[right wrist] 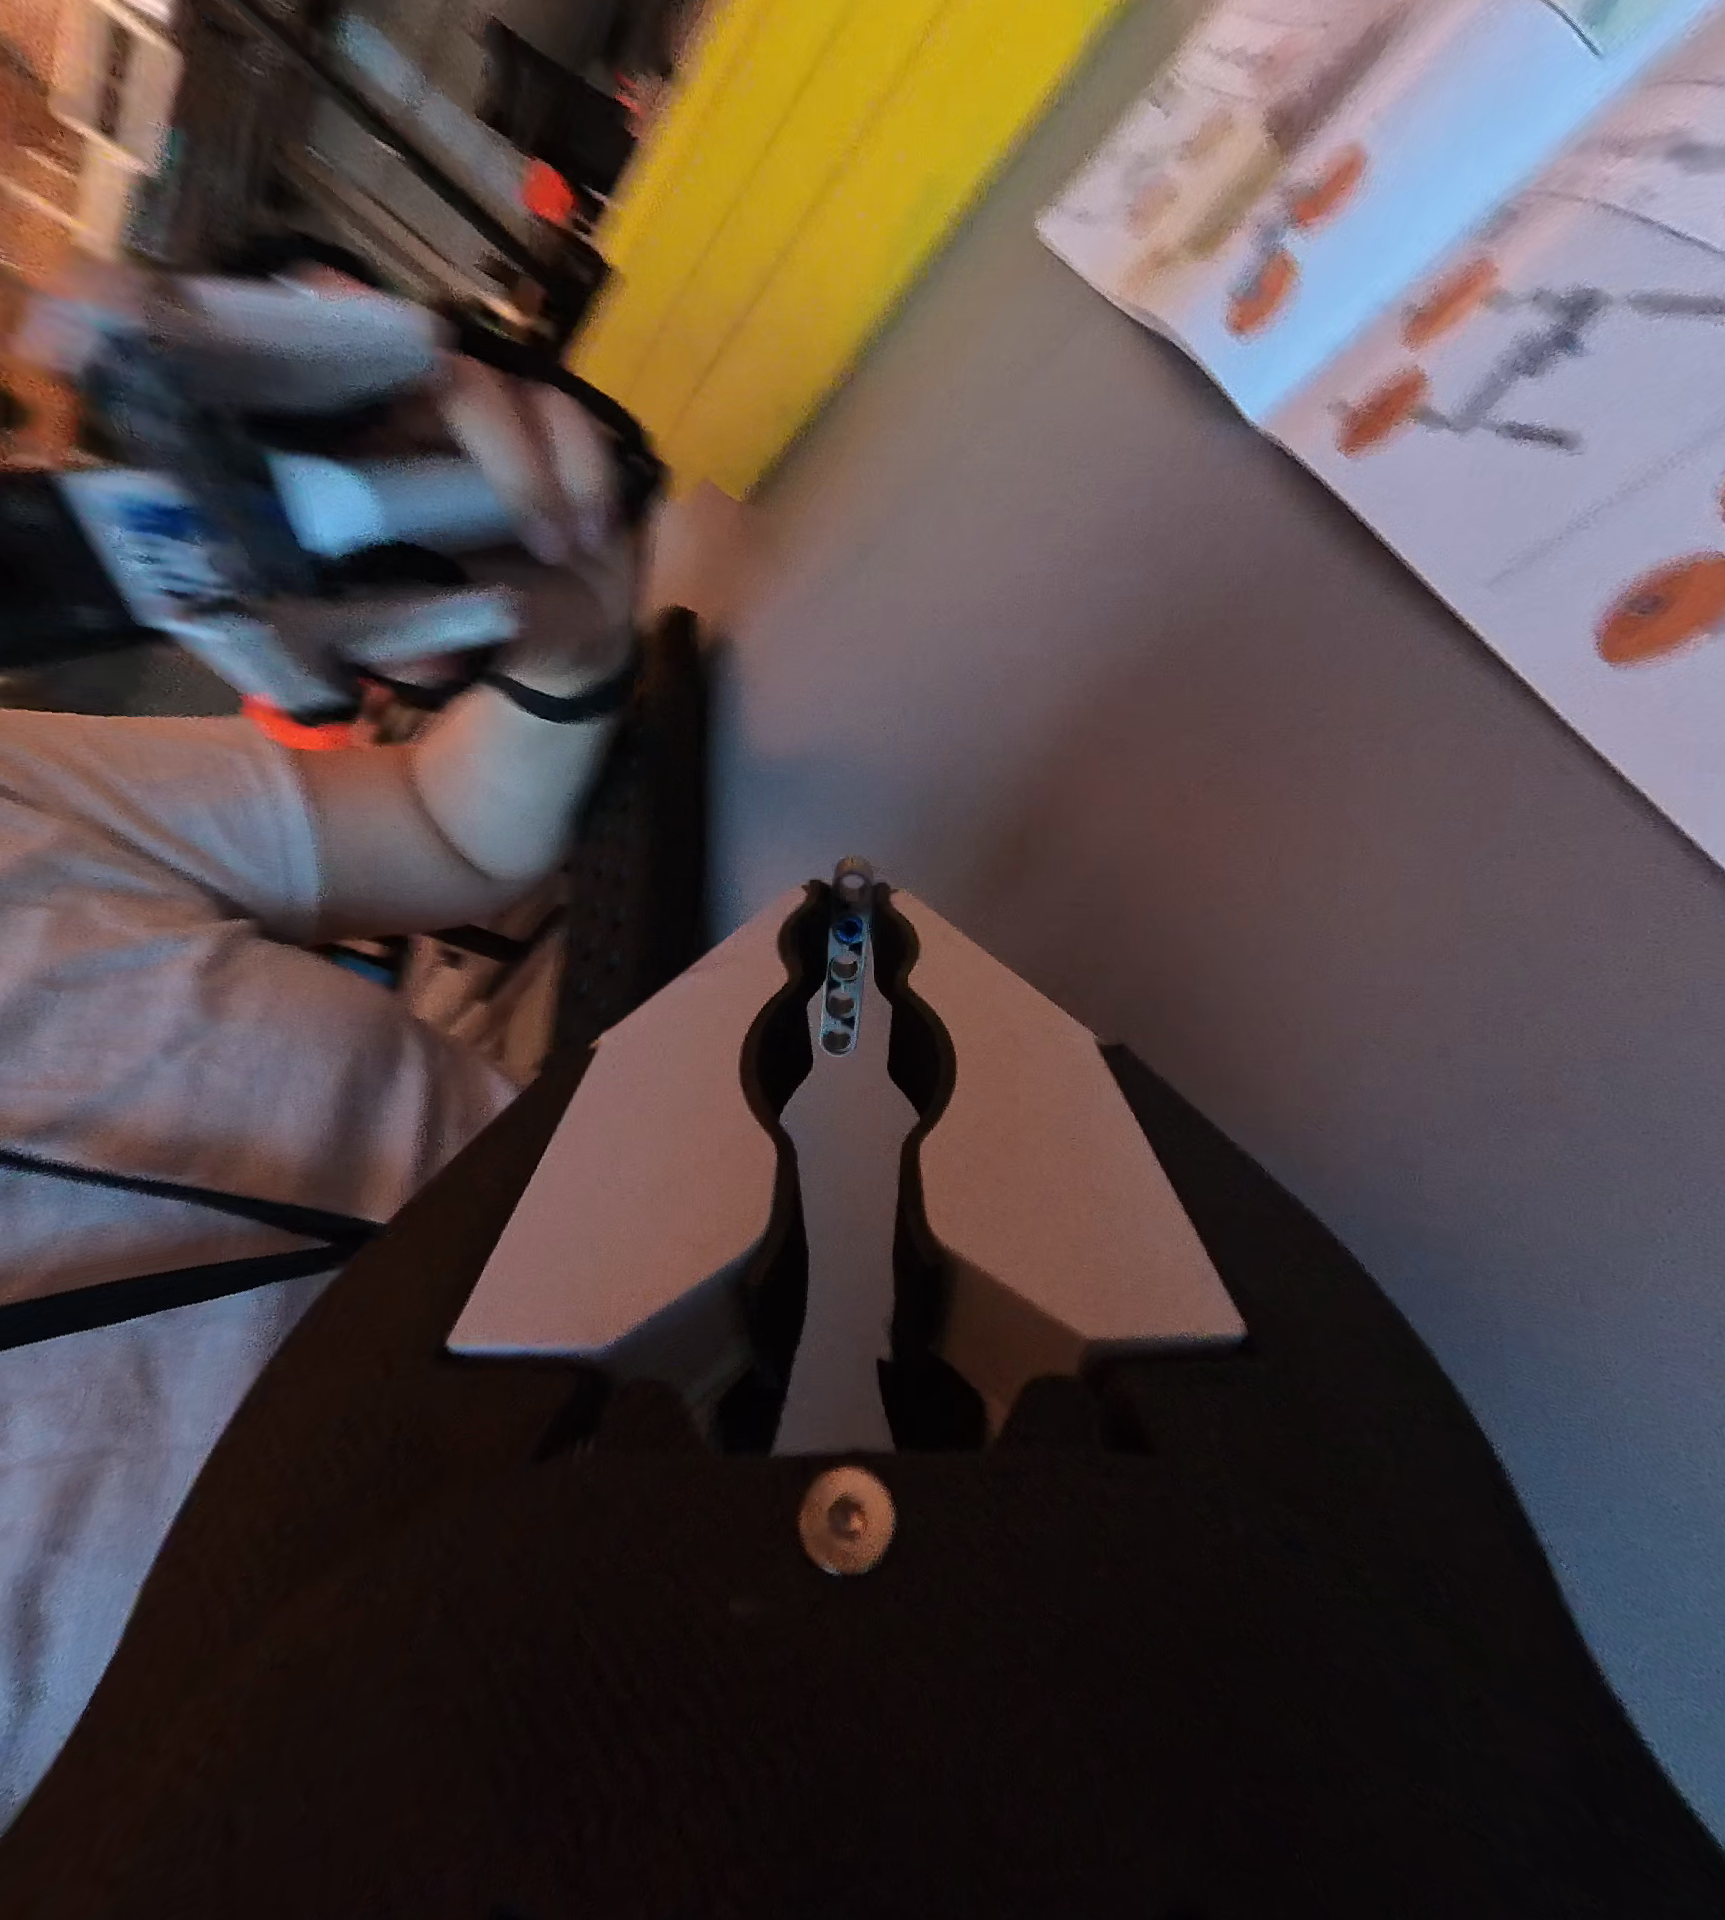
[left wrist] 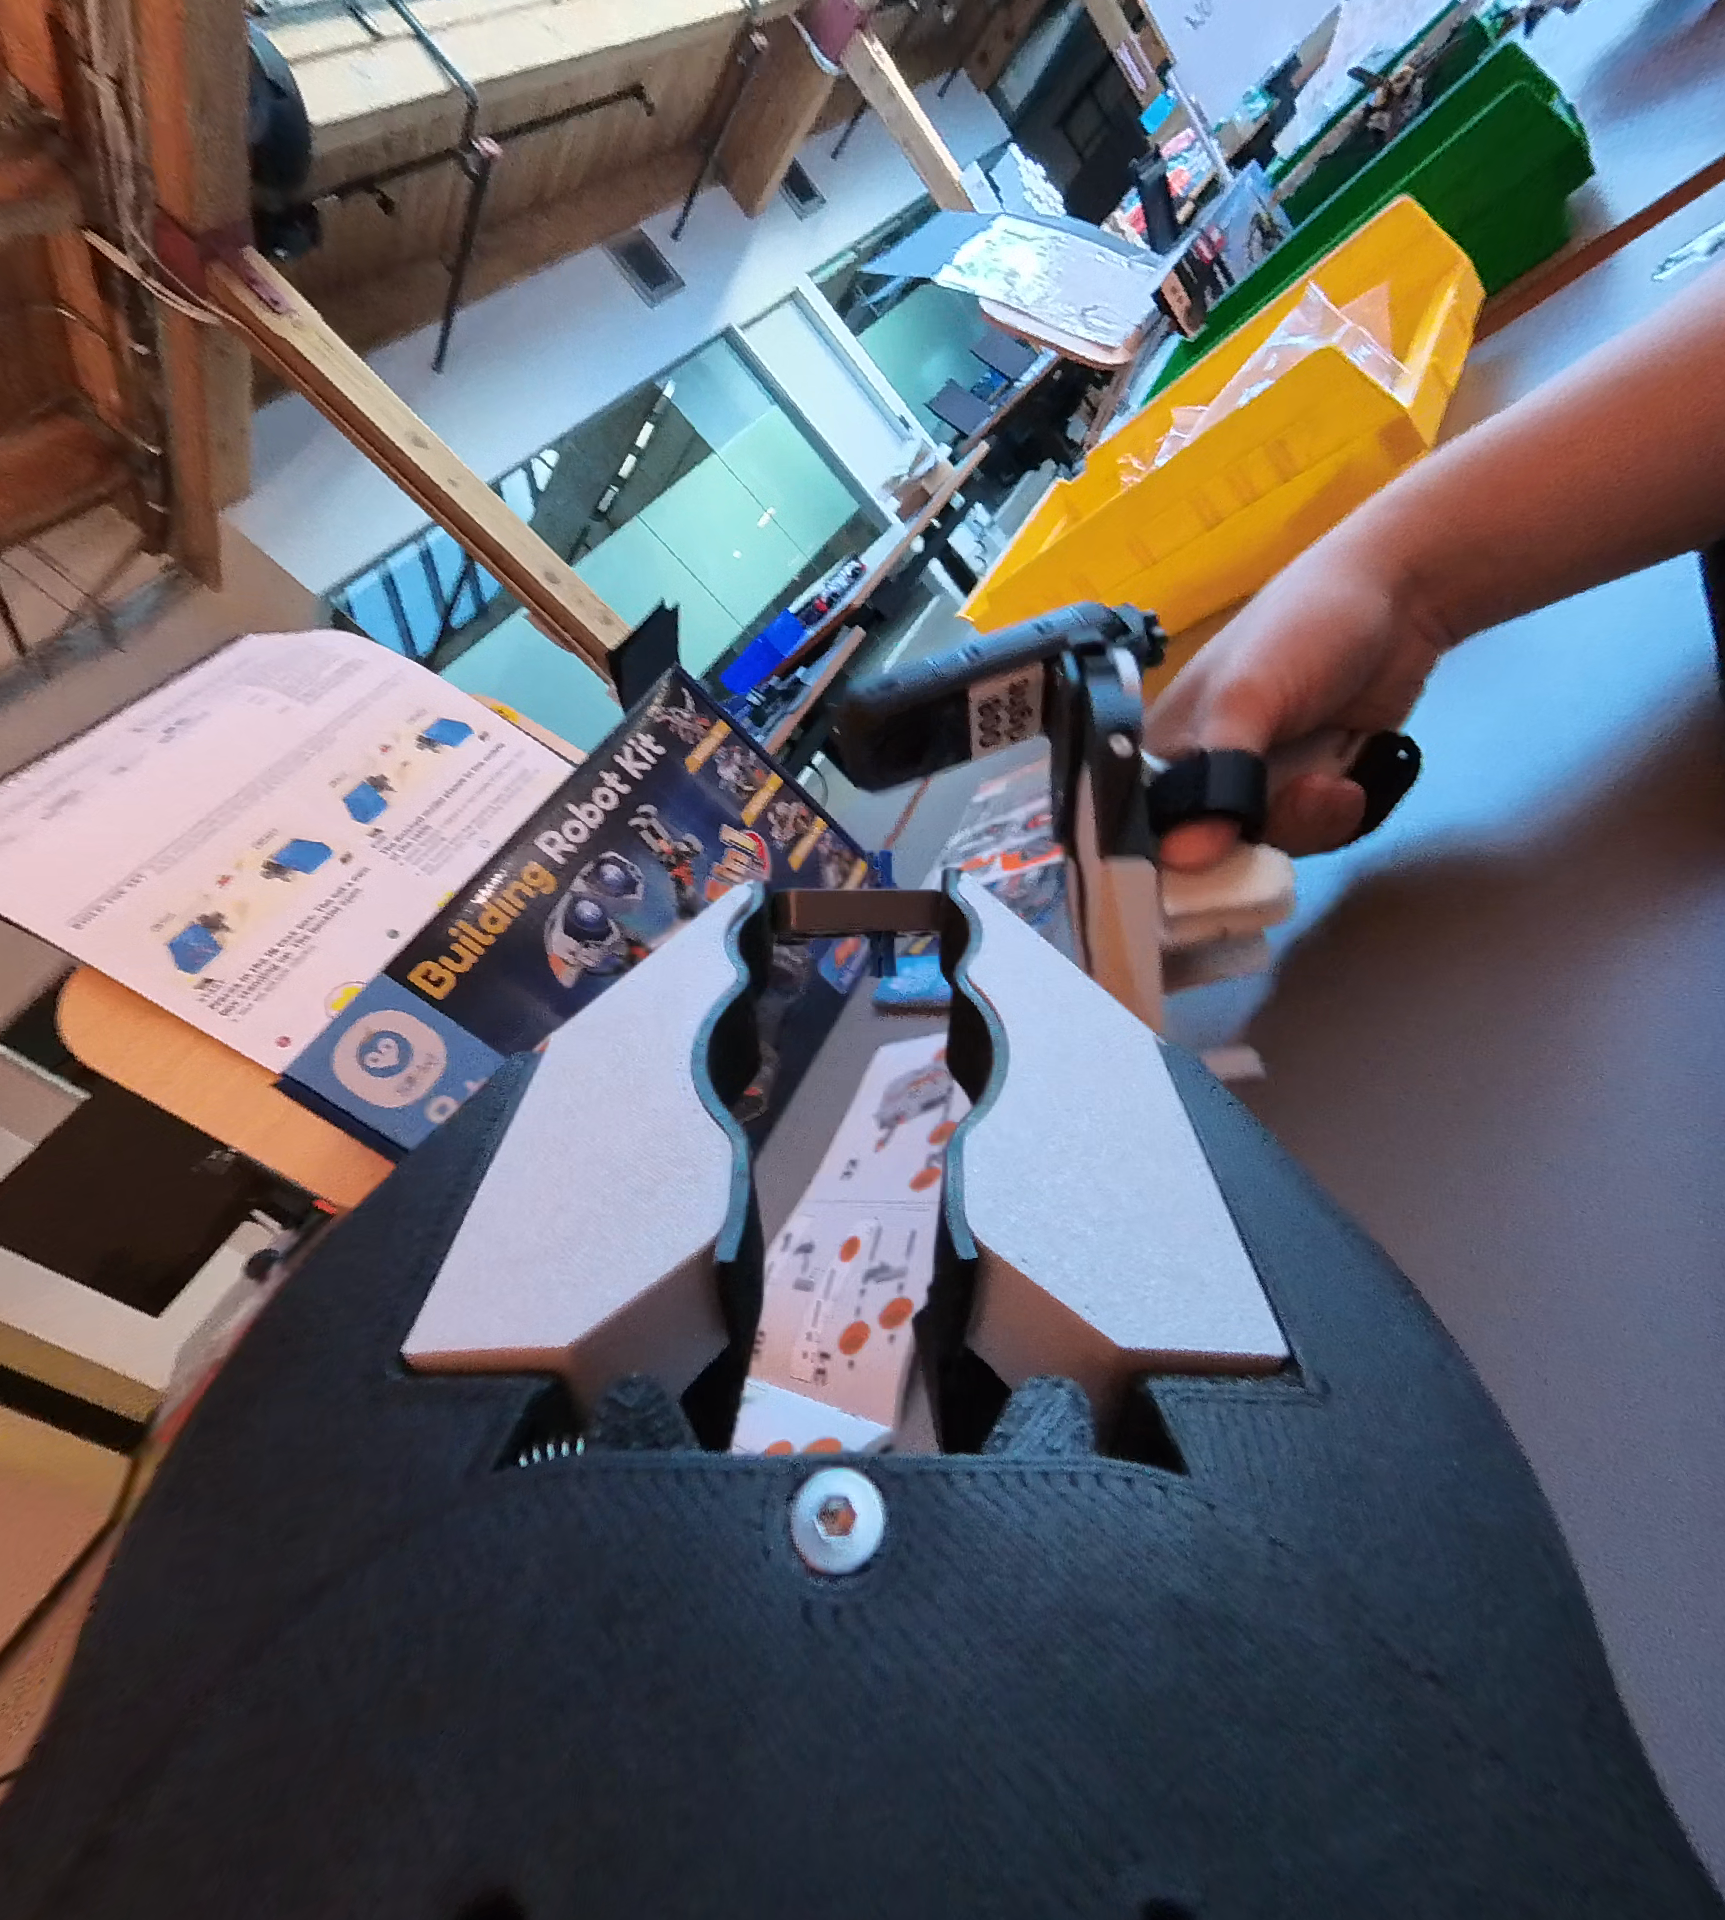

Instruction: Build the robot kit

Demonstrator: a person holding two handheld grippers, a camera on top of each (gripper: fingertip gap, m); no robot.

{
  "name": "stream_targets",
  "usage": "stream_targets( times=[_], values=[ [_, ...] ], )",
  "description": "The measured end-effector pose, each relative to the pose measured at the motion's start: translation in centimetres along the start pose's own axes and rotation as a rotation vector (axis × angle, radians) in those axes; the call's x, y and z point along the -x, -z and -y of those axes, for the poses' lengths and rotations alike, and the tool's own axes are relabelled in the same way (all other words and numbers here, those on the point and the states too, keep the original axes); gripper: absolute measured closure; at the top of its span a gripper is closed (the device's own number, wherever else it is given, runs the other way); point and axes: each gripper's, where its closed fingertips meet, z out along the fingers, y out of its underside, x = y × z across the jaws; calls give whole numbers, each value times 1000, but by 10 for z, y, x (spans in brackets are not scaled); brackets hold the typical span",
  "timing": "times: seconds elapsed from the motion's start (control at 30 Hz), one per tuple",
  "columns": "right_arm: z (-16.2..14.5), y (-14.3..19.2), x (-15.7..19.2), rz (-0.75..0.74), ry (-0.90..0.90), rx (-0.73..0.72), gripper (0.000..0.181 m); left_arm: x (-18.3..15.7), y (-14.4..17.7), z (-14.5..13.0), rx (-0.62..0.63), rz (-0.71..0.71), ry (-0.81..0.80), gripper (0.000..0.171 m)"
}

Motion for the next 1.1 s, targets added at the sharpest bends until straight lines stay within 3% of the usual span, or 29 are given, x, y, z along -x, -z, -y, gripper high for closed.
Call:
stream_targets(
  times=[0.13,0.2,0.33,0.83,1.1],
  values=[
    [52,32,61,300,25,-305,176,-15,-6,-18,73,-100,92,142],
    [49,34,75,380,7,-288,176,-19,-9,-21,85,-131,150,142],
    [37,17,72,346,10,-209,176,-25,-13,-25,103,-185,232,142],
    [29,5,56,210,24,-164,176,-42,-17,-41,208,-264,239,142],
    [13,-2,25,-7,92,-54,175,-59,-22,-70,344,-316,242,142]
  ],
)
